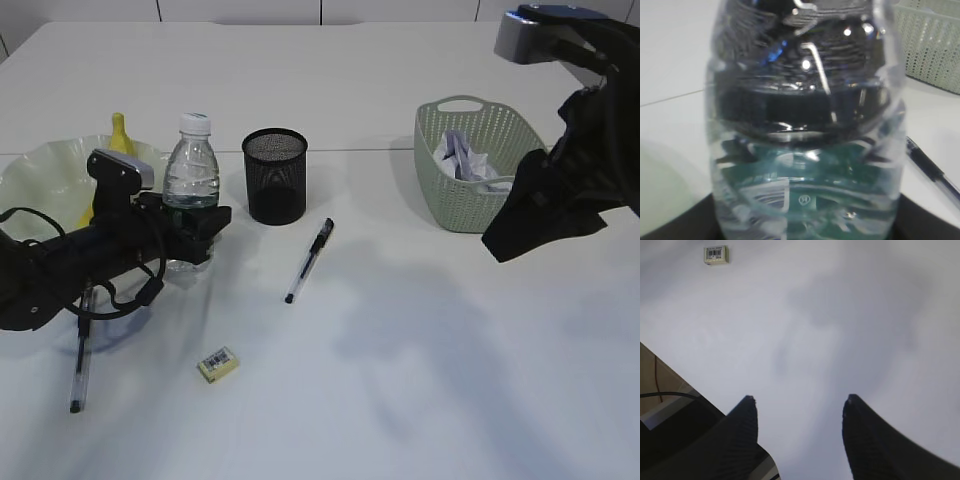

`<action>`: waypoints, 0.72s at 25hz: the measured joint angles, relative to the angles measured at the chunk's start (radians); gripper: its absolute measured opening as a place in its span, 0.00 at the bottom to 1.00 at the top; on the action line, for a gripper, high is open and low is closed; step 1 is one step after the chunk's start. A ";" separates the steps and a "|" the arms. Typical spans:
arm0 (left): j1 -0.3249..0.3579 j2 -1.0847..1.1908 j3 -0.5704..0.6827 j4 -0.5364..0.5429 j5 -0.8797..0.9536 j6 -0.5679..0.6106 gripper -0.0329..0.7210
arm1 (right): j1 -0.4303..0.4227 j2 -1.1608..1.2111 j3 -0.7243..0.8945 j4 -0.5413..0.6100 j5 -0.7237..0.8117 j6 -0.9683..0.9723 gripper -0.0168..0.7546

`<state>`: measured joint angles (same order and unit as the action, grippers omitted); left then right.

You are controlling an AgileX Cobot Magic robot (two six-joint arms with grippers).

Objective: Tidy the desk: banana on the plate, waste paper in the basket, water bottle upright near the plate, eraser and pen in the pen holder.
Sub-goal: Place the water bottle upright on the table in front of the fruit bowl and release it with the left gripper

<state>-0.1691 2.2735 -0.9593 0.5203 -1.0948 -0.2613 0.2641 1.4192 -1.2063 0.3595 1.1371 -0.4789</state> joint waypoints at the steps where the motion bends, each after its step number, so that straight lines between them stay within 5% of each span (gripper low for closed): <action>1: 0.000 0.002 -0.002 -0.002 0.000 0.004 0.57 | 0.000 0.000 0.000 0.000 0.000 0.000 0.54; 18: 0.000 0.002 -0.008 -0.005 -0.002 0.034 0.58 | 0.000 0.000 0.000 0.000 0.002 0.000 0.54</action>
<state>-0.1691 2.2753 -0.9675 0.5157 -1.0969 -0.2271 0.2641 1.4192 -1.2063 0.3595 1.1393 -0.4789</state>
